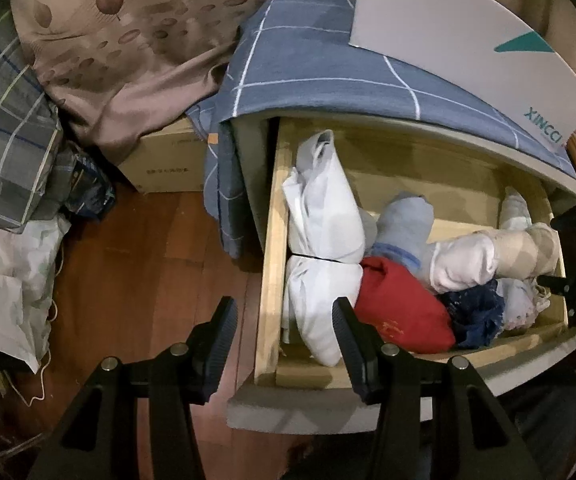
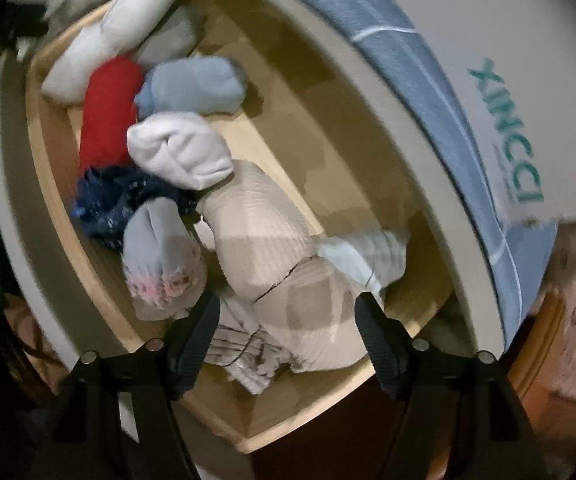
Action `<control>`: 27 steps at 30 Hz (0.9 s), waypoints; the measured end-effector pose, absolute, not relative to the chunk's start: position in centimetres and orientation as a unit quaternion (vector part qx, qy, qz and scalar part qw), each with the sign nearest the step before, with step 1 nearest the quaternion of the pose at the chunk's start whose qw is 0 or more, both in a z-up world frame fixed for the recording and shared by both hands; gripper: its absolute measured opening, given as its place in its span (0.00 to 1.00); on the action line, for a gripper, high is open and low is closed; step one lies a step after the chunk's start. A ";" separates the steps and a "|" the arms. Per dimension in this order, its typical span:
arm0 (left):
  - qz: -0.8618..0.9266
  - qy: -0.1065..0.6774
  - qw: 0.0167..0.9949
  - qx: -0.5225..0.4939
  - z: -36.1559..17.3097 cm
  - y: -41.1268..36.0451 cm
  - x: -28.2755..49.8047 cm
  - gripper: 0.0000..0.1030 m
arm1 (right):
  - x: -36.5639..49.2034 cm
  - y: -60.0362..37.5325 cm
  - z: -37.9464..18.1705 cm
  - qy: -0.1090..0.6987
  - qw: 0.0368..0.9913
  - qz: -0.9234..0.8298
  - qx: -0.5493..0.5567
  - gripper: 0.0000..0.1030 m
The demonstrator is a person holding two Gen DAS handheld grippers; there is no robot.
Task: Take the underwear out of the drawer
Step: 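Grasp the beige rolled underwear with the right tool while the left tool reaches into the drawer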
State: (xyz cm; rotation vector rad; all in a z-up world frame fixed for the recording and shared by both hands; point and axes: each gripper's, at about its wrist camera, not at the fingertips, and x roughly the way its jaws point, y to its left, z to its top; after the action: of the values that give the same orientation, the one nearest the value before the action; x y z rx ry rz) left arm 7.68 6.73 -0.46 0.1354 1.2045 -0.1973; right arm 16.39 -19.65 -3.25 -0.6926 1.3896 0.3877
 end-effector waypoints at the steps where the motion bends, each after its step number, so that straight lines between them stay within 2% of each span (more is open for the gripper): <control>1: -0.092 0.567 0.816 0.064 -0.5 6.8 7.8 0.49 | 16.2 -19.4 -3.8 0.623 0.693 0.178 -0.317 0.68; 8: -0.089 0.577 0.809 0.068 -1.5 6.6 8.4 0.49 | 15.7 -18.2 -6.9 0.617 0.667 0.185 -0.375 0.71; 16: -0.088 0.585 0.803 0.068 -2.4 6.1 8.8 0.49 | 14.0 -17.8 -10.3 0.617 0.667 0.179 -0.378 0.74; 23: -0.087 0.589 0.801 0.060 -2.8 5.9 8.9 0.49 | 11.8 -19.8 -10.1 0.617 0.713 0.151 -0.295 0.61; 27: -0.089 0.586 0.803 0.059 -2.8 5.8 8.6 0.49 | 10.1 -20.6 -9.5 0.616 0.732 0.130 -0.260 0.58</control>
State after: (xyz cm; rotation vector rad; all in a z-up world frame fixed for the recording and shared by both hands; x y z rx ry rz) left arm 8.59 5.76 -2.79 0.1272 1.2561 -0.1917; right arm 10.07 -20.62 -9.50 -0.5728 1.3548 0.2849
